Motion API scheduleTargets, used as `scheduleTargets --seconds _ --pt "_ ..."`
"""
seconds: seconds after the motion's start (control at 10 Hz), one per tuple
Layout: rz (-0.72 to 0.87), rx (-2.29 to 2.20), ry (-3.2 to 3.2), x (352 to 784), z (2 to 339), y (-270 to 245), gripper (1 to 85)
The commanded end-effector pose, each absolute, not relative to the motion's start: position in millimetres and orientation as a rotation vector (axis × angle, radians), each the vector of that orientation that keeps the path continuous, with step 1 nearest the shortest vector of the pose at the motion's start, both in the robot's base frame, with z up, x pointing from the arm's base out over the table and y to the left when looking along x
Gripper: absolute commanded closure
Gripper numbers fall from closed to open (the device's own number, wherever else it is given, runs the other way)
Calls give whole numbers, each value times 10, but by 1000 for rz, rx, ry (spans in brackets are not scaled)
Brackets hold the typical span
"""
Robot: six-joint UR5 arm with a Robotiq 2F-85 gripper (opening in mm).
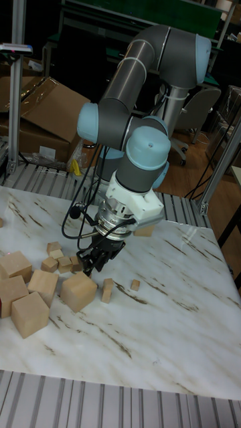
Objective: Stack the blocks in a vertical line of five
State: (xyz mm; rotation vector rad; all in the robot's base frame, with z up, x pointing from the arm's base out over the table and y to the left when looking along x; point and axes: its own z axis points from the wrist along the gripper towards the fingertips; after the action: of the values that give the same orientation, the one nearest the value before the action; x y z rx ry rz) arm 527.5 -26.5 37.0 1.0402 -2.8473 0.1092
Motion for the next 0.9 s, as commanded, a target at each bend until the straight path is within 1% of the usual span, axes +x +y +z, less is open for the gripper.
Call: scheduleTargets --seconds 0.0,0.1,0.5,0.7,0.8 --pt "163 1089 -2826 5326 374 -382 473" --pt "208 1128 -2810 5368 363 -457 467" --pt "212 1142 -2826 5425 296 -446 437" --pt "62 1101 -2876 5401 240 -248 437" --pt "64 1118 -2868 5414 240 -309 437"
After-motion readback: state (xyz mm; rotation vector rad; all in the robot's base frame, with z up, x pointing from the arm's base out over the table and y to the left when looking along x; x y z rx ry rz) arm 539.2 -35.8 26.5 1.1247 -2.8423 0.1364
